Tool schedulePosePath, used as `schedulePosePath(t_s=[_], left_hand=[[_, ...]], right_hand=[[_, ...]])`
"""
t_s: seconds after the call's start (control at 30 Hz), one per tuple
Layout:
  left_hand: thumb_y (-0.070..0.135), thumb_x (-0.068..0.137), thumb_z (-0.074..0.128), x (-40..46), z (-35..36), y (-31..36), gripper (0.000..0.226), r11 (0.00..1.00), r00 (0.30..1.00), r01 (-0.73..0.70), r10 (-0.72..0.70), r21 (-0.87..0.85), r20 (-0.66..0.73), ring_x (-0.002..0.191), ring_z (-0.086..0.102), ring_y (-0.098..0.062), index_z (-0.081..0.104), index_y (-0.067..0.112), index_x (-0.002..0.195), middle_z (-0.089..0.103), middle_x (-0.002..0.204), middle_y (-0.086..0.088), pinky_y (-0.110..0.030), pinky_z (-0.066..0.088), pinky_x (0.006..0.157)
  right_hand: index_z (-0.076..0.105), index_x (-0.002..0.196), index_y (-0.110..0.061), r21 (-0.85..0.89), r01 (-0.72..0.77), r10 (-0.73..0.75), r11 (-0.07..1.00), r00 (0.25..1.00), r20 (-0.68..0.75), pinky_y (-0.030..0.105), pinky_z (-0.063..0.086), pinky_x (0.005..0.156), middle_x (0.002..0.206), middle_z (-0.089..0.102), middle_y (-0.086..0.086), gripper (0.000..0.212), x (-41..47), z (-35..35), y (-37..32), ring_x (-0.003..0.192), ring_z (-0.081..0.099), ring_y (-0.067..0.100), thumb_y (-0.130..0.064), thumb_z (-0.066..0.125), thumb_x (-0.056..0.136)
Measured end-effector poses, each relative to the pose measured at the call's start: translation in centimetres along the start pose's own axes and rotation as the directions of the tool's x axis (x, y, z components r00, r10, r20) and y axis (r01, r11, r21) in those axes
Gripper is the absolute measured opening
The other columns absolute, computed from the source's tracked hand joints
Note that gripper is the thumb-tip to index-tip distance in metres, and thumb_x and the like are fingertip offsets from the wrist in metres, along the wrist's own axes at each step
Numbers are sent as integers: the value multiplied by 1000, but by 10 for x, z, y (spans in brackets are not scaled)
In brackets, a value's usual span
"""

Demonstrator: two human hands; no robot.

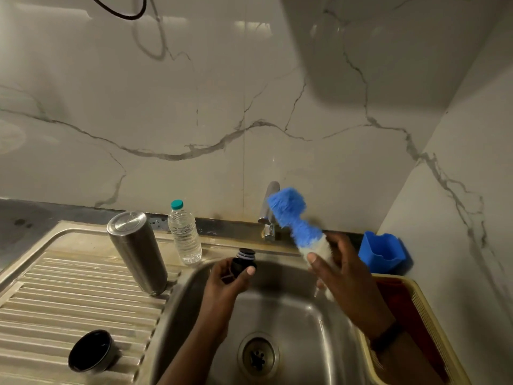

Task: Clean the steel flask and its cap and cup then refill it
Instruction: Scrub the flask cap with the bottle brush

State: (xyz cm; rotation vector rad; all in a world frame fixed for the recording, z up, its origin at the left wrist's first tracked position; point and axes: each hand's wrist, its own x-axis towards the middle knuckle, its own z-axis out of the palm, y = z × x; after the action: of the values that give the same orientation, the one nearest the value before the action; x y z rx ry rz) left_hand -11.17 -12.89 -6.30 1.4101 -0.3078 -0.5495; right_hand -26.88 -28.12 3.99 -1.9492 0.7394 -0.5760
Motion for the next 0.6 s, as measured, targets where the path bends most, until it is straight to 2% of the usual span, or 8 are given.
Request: schedulePosePath(t_s=[0.07, 0.13, 0.2, 0.27, 0.37, 0.47, 0.6], left_hand=[[32, 78, 82, 0, 10, 0, 46, 998, 998, 9, -13, 55, 66, 102, 71, -18, 67, 17, 119, 75, 108, -3, -33, 57, 87], [27, 82, 80, 3, 22, 3, 37, 996, 994, 1, -10, 90, 105, 98, 71, -12, 68, 19, 116, 76, 105, -1, -24, 54, 80], [23, 83, 79, 6, 34, 6, 33, 996, 993, 1, -12, 90, 115, 91, 71, -8, 68, 18, 113, 75, 100, -1, -18, 53, 73], [21, 84, 79, 7, 45, 9, 31, 997, 993, 4, -14, 80, 121, 85, 71, -6, 66, 16, 112, 74, 98, -1, -18, 54, 70], [24, 84, 79, 8, 54, 10, 33, 996, 986, 10, -24, 90, 162, 90, 70, -10, 66, 16, 113, 73, 102, 0, -23, 57, 76], [25, 84, 79, 7, 58, 10, 33, 996, 982, -1, -16, 89, 190, 90, 70, -8, 66, 17, 113, 73, 102, 1, -25, 58, 79], [26, 84, 78, 5, 57, 10, 30, 996, 980, -6, -12, 90, 197, 91, 70, -11, 67, 17, 111, 73, 100, 1, -30, 59, 84]], right_hand=[[46, 120, -32, -146, 23, -25, 989, 1000, -12, 22, 54, 70, 105, 63, -9, 32, 8, -20, 4, 84, 65, 5, -32, 62, 93], [49, 121, -29, -312, 28, -41, 950, 999, -36, 30, 53, 77, 103, 63, -7, 31, 14, -40, 8, 88, 63, 8, -30, 62, 93], [53, 121, -28, -537, 24, -92, 843, 991, -100, 32, 48, 77, 103, 65, -4, 32, 21, -60, 12, 91, 63, 18, -30, 63, 91], [57, 121, -25, -713, 16, -165, 701, 976, -140, 33, 45, 76, 104, 64, 1, 33, 31, -80, 13, 93, 63, 26, -29, 64, 89], [60, 117, -19, -903, -32, -238, 428, 960, -146, 37, 45, 78, 100, 62, 5, 30, 48, -106, 11, 89, 61, 27, -29, 62, 88], [59, 116, -22, -978, -125, -173, 170, 973, -154, 35, 39, 86, 104, 63, 2, 25, 64, -123, 2, 95, 60, 23, -28, 56, 91], [60, 110, -23, -975, -182, -78, -131, 982, -173, 35, 35, 97, 109, 64, -2, 22, 81, -132, -4, 107, 56, 22, -23, 45, 94]])
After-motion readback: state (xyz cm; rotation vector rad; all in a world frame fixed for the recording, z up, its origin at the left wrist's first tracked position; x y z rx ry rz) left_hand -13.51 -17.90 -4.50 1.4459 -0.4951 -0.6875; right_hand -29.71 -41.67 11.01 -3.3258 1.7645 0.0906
